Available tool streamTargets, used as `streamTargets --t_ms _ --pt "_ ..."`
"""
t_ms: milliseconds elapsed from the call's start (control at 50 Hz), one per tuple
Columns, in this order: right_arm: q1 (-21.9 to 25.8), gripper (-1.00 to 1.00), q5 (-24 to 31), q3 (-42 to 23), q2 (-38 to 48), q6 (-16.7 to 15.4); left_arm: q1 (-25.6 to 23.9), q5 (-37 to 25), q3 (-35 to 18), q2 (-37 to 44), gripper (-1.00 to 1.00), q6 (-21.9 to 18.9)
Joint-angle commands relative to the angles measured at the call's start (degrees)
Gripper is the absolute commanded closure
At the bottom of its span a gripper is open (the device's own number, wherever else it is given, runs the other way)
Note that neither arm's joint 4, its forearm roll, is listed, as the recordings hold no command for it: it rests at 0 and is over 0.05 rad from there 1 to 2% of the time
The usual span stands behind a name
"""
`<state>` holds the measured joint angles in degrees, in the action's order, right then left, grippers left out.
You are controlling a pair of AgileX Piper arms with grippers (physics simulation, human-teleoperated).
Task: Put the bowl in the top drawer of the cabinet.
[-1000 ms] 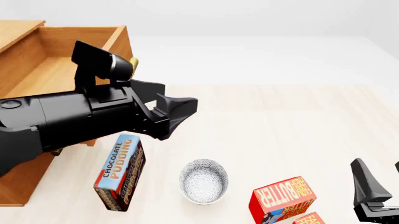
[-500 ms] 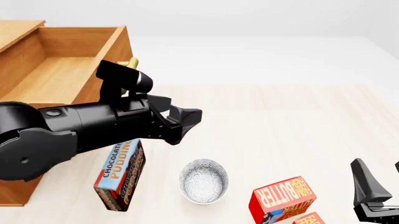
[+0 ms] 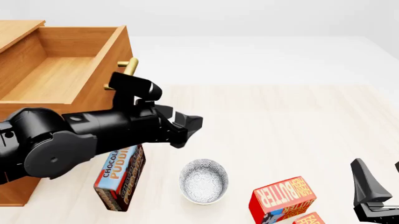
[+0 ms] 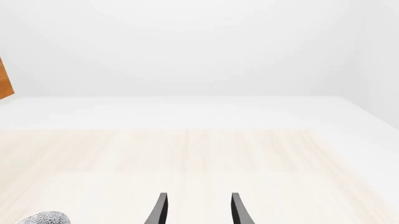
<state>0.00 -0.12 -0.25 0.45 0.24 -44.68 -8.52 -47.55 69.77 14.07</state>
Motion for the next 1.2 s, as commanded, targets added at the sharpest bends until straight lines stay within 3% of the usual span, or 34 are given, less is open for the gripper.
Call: streamTargets --t_ms 20,1200 --pt "0.0 -1.00 0.0 0.0 0.0 0.0 0.3 1.0 0.7 1.5 -1.00 0.5" --pt "0.0 -1.00 0.0 0.0 0.0 0.0 3.5 7.8 3.7 12.8 -1.00 5.0"
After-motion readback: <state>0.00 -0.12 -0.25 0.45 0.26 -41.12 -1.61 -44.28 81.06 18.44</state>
